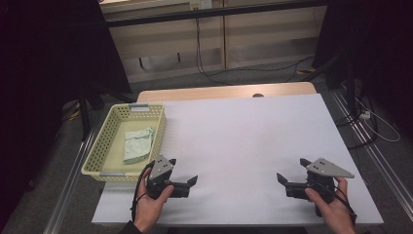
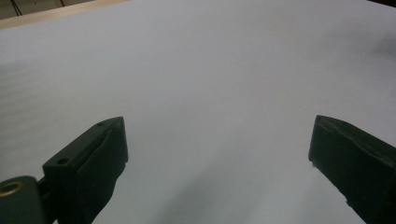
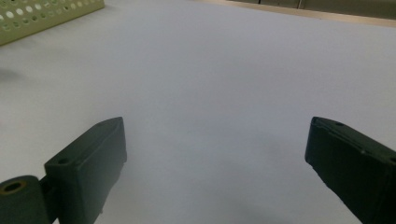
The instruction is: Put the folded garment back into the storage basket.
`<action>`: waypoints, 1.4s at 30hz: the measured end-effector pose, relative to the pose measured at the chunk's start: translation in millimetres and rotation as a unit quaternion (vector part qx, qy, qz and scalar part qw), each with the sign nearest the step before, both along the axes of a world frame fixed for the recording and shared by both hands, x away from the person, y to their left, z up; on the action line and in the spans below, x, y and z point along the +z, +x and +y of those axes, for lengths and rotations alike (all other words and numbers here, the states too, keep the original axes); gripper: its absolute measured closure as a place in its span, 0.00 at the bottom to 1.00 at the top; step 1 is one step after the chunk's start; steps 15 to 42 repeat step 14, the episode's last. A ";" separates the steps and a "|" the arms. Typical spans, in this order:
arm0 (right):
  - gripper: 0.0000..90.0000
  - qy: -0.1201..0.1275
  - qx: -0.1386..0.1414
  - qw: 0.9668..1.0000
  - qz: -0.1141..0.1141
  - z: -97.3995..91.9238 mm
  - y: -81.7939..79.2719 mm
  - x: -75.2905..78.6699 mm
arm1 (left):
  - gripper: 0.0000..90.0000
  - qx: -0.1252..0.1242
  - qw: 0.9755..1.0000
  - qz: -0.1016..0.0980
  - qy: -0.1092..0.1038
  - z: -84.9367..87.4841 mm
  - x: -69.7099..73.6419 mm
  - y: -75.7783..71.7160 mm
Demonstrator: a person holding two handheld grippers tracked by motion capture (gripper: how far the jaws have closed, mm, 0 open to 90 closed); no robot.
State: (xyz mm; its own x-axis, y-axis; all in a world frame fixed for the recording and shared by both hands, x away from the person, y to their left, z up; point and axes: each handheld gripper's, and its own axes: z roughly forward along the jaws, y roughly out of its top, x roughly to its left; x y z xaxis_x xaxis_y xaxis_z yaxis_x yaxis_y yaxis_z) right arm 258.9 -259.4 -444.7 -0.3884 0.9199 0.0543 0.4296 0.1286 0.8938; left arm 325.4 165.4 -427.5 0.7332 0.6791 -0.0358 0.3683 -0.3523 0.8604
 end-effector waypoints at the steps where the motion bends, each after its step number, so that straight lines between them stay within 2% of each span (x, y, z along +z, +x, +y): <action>1: 0.05 -0.003 0.001 1.000 -0.002 0.8 0.5 -0.1 | 0.05 0.002 1.000 0.000 0.001 0.4 -0.2 0.5; 4: 0.05 -0.004 0.002 1.000 -0.005 3.0 2.5 0.1 | 0.05 0.001 1.000 0.002 -0.003 0.7 0.1 0.4; 9: 0.06 -0.007 0.003 1.000 -0.005 5.3 5.3 -1.3 | 0.05 0.000 1.000 0.010 0.003 -2.0 -2.0 3.3; 12: 0.06 -0.009 0.008 1.000 -0.003 7.7 6.5 -2.0 | 0.05 0.009 1.000 0.007 -0.002 -4.0 -1.7 4.8; 13: 0.06 -0.011 0.010 1.000 -0.004 8.5 6.9 -2.3 | 0.05 0.008 1.000 0.003 0.003 -5.3 -1.5 5.7; 42: 0.06 -0.015 0.012 1.000 -0.005 9.9 7.3 -2.3 | 0.05 0.008 1.000 0.003 0.003 -5.3 -1.5 5.7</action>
